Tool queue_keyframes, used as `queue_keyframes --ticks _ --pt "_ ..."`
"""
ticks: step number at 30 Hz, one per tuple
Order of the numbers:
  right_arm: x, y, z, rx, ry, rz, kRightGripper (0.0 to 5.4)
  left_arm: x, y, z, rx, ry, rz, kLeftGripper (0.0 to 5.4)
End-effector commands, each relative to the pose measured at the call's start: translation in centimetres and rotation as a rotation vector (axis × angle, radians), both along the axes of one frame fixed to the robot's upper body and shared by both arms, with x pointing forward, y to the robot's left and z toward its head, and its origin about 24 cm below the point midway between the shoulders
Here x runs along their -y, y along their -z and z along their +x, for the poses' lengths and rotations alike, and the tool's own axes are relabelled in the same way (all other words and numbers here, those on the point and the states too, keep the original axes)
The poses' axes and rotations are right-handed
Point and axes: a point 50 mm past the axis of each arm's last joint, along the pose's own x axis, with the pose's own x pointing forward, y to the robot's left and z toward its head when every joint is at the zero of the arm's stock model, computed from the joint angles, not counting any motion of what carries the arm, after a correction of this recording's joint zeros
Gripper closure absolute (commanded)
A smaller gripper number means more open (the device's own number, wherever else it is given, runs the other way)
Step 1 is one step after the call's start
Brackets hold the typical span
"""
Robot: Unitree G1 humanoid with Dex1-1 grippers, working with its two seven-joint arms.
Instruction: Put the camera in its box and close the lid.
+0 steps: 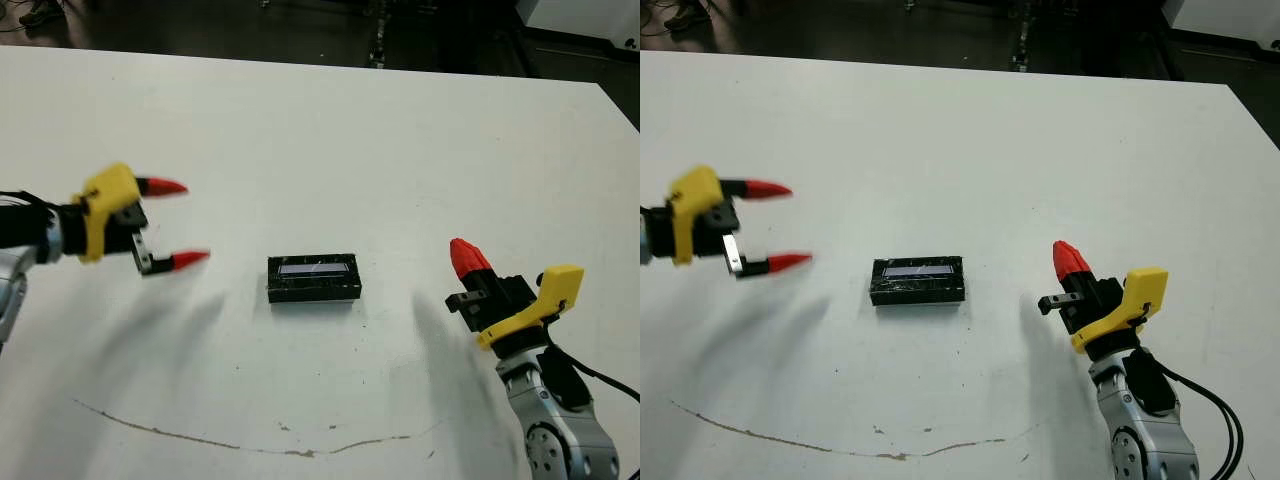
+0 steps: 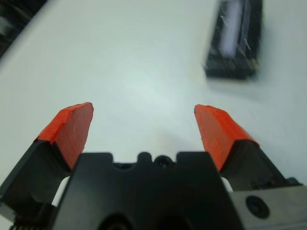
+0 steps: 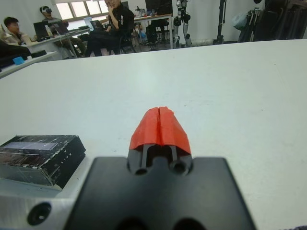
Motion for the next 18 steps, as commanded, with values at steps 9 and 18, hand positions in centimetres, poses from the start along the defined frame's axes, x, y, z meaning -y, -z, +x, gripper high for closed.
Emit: queue_keyframes --ticks 9,18 --pt "0.4 0.4 -0.2 -0.022 0.018 -0.019 5.4 8.0 2.7 -2.1 0.025 -0.029 -0.435 1.49" --pt "0.3 0.4 -0.3 -0.023 0.021 -0.021 5.4 11.4 3.6 -3.1 -0.091 0.012 -0.426 2.8"
